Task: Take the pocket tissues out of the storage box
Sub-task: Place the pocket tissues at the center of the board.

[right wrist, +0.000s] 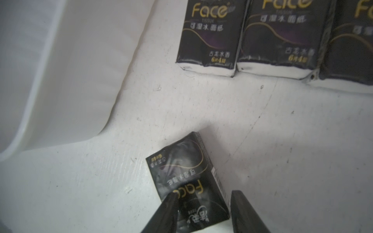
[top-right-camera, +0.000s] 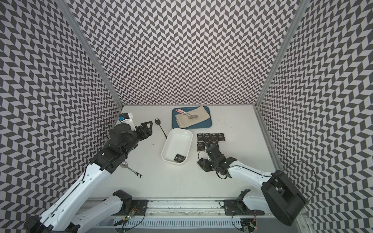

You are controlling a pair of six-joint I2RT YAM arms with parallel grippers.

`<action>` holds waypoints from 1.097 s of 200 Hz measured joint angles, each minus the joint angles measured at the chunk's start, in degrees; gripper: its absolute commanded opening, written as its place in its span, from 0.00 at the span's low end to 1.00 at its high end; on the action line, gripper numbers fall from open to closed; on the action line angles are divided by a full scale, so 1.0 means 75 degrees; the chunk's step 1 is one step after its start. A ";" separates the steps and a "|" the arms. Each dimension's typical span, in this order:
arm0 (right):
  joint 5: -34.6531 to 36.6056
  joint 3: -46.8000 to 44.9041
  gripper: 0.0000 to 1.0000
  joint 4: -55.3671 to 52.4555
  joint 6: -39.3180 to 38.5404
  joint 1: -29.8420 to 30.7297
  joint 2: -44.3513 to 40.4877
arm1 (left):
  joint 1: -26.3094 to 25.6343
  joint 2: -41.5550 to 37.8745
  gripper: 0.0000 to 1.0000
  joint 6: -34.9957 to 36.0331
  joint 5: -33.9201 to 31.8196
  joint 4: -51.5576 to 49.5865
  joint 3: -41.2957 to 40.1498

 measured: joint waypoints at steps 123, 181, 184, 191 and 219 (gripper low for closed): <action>-0.0291 -0.0239 0.46 0.0020 0.0254 0.0192 -0.0705 | -0.0073 0.0023 0.74 -0.0012 0.0029 0.0227 -0.0017; 0.0070 -0.0242 0.47 0.0119 0.0388 0.0189 -0.0597 | -0.0105 0.0020 0.74 -0.0017 0.0029 0.0227 -0.0023; 0.0082 -0.0242 0.47 0.0140 0.0388 0.0189 -0.0557 | -0.0111 0.0020 0.74 -0.0017 0.0029 0.0227 -0.0023; 0.0085 -0.0242 0.46 0.0184 0.0388 0.0189 -0.0452 | -0.0111 0.0020 0.74 -0.0017 0.0026 0.0227 -0.0023; 0.0035 -0.0271 0.44 0.0294 0.0385 0.0189 -0.0192 | -0.0117 0.0020 0.74 -0.0015 0.0026 0.0227 -0.0023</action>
